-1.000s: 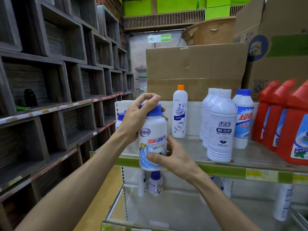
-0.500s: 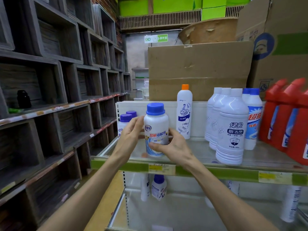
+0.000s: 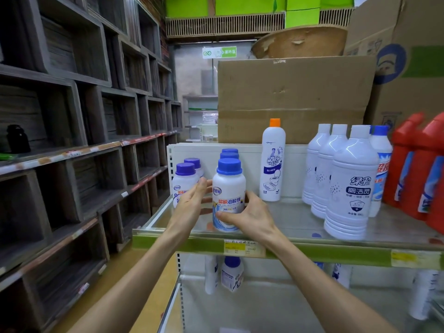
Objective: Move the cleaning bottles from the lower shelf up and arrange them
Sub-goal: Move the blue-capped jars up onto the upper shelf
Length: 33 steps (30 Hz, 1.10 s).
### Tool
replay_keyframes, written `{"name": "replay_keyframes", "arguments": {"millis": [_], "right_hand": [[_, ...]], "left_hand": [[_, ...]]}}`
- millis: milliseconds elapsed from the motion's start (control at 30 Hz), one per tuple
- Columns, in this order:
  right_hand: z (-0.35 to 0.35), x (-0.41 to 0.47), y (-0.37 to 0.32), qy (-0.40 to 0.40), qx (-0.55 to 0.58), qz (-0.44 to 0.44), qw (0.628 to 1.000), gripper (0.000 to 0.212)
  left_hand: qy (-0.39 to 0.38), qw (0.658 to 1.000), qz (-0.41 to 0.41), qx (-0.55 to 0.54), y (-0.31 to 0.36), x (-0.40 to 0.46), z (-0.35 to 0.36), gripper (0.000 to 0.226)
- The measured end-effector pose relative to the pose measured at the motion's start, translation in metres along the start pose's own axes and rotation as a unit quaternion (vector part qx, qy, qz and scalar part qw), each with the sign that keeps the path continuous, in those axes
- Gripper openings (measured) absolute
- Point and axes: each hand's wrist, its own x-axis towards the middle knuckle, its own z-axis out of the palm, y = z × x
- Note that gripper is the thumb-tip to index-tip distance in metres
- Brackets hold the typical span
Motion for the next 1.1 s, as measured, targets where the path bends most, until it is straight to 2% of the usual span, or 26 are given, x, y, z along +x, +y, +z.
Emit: {"name": "replay_keyframes", "arguments": {"millis": [133,367,467,567,733,900,1100], "right_hand": [[0.002,0.002,0.000,-0.003,-0.015,0.004,1.000,0.058],[0.002,0.005,-0.005,-0.017,-0.027,0.012,0.999,0.049],[0.001,0.003,-0.004,-0.027,-0.030,0.009,0.999,0.047],[-0.003,0.003,-0.002,-0.032,-0.029,-0.003,0.999,0.057],[-0.020,0.001,-0.009,0.029,-0.031,-0.028,0.999,0.086],[-0.039,-0.013,-0.024,0.086,-0.049,-0.108,0.989,0.064],[-0.059,-0.048,-0.037,0.082,-0.028,-0.163,0.983,0.041]], "left_hand": [[-0.006,1.000,0.001,-0.006,-0.003,0.003,-0.001,0.049],[-0.026,1.000,0.014,0.000,-0.004,0.003,-0.005,0.050],[-0.004,0.999,0.029,0.034,-0.006,-0.004,-0.005,0.043],[0.043,0.995,0.067,0.064,-0.008,-0.020,-0.004,0.032],[0.078,0.989,0.120,0.032,-0.010,-0.059,-0.001,0.016],[0.019,0.988,0.131,0.085,-0.036,-0.102,0.013,0.016],[0.017,0.990,0.050,0.129,-0.090,-0.134,0.026,0.013]]}}
